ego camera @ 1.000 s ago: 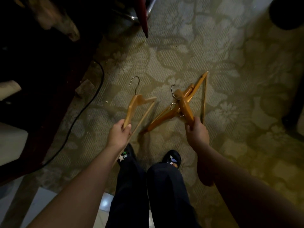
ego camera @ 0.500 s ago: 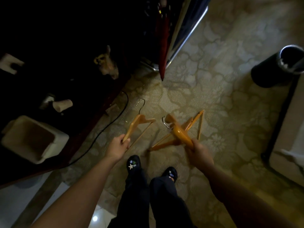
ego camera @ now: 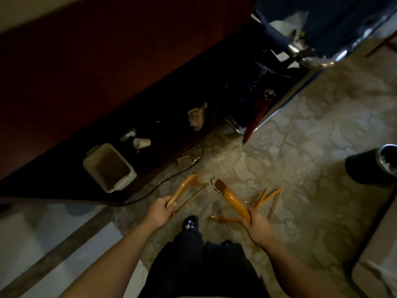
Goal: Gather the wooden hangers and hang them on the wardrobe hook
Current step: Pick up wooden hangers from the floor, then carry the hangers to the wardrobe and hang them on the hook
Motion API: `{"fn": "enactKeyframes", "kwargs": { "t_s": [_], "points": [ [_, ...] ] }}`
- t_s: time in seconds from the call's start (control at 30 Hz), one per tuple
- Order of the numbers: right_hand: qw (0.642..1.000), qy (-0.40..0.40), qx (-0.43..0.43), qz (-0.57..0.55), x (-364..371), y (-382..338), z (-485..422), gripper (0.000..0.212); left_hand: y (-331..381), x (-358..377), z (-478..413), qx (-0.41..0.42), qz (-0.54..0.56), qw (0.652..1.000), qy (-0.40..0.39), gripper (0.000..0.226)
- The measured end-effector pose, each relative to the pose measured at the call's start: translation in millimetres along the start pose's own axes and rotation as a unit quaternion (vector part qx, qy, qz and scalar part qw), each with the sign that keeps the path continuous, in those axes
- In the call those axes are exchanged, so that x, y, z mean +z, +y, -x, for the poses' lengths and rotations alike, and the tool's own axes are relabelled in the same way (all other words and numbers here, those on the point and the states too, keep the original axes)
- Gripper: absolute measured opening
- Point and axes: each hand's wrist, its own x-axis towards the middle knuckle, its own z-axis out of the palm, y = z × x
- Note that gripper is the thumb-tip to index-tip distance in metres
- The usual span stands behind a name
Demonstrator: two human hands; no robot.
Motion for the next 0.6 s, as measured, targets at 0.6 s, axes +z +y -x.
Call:
{"fn": "enactKeyframes", "kwargs": {
  "t_s": [0.6],
  "points": [
    [0.928, -0.142, -0.234, 0.252, 5.8, -111.8, -14.6, 0.029, -92.8, 42.5, 167.8, -0.181, 0.215, 0.937, 0.207, 0.026]
  ]
}}
